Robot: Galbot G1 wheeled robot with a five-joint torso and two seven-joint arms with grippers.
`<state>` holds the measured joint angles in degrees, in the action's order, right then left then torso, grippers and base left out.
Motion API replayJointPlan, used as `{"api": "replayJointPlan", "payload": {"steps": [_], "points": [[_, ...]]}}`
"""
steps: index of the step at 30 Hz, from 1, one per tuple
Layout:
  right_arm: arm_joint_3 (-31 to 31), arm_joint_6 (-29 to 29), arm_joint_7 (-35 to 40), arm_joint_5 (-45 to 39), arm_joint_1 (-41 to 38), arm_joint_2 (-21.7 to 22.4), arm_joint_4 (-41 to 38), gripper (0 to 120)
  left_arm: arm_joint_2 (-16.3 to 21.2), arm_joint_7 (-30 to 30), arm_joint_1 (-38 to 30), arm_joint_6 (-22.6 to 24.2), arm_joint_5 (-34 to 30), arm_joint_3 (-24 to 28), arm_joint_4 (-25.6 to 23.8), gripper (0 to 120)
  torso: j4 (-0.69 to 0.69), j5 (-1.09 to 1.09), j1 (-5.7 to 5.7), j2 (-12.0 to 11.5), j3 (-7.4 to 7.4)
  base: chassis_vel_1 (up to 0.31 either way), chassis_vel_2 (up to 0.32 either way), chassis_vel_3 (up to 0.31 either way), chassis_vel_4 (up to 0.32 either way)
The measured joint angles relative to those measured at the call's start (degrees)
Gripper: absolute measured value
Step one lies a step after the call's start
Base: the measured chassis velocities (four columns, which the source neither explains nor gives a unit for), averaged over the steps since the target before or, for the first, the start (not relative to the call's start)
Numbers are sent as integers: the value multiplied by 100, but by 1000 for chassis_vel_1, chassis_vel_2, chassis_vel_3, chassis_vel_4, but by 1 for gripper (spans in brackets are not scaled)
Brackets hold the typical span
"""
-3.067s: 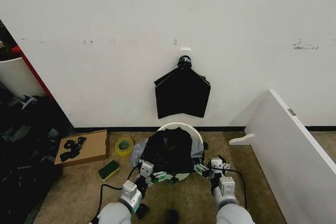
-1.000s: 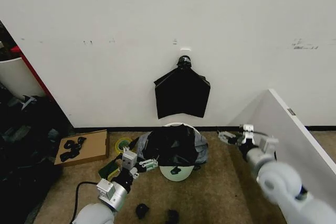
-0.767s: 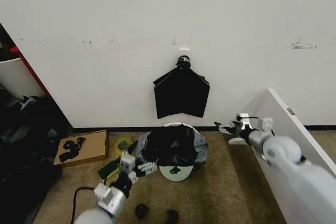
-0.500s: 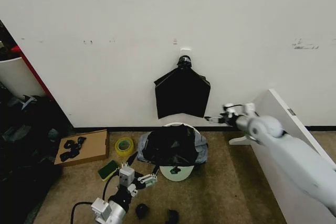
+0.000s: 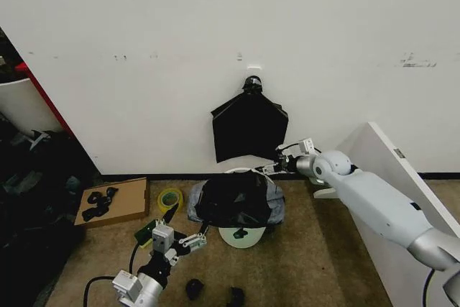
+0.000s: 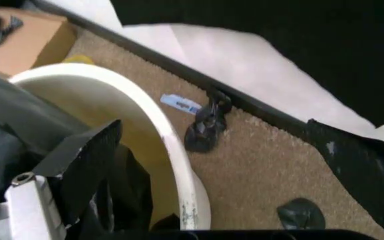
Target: Place the garbage bag over the trash bin.
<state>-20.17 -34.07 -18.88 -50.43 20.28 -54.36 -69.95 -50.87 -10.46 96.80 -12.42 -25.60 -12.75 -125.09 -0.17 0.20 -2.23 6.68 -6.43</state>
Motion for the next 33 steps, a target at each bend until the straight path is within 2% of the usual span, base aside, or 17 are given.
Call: {"api": "replayJointPlan", "payload": {"steps": [4,9,14,15,20,23,28,32,33], "points": [[-211,-3,-271,456,-74,-79,158,100,-14,-2,-3,18,0,27,0,100,2,0,0,0,0,0,0,0,0],[-313,-46,-413,594,-78,-126,271,100,-22,-6,4,20,-4,37,0,100,0,0,0,0,0,0,0,0,0],[-336,-90,-527,623,-7,-163,307,82,-35,-21,-22,43,-38,44,4,100,2,1,0,0,0,0,0,0,0],[-336,-90,-527,623,-7,-163,307,82,-35,-21,-22,43,-38,44,4,100,2,1,0,0,0,0,0,0,0],[-215,-123,-520,496,84,-141,204,59,-57,-33,-66,76,-74,115,29,100,2,0,0,0,0,0,0,0,0],[-196,-134,-515,472,89,-128,182,54,-62,-35,-74,79,-76,126,39,100,1,0,1,0,1,0,0,0,0],[-165,-160,-503,467,129,-131,152,30,-62,-45,-103,101,-98,142,42,100,1,0,1,0,0,0,0,0,0],[-159,-160,-491,498,160,-143,144,23,-56,-51,-104,105,-101,143,41,100,1,0,1,0,0,0,0,0,0],[-148,-161,-482,499,175,-147,138,15,-54,-53,-103,106,-102,141,40,100,1,0,1,0,0,0,0,0,0]]}}
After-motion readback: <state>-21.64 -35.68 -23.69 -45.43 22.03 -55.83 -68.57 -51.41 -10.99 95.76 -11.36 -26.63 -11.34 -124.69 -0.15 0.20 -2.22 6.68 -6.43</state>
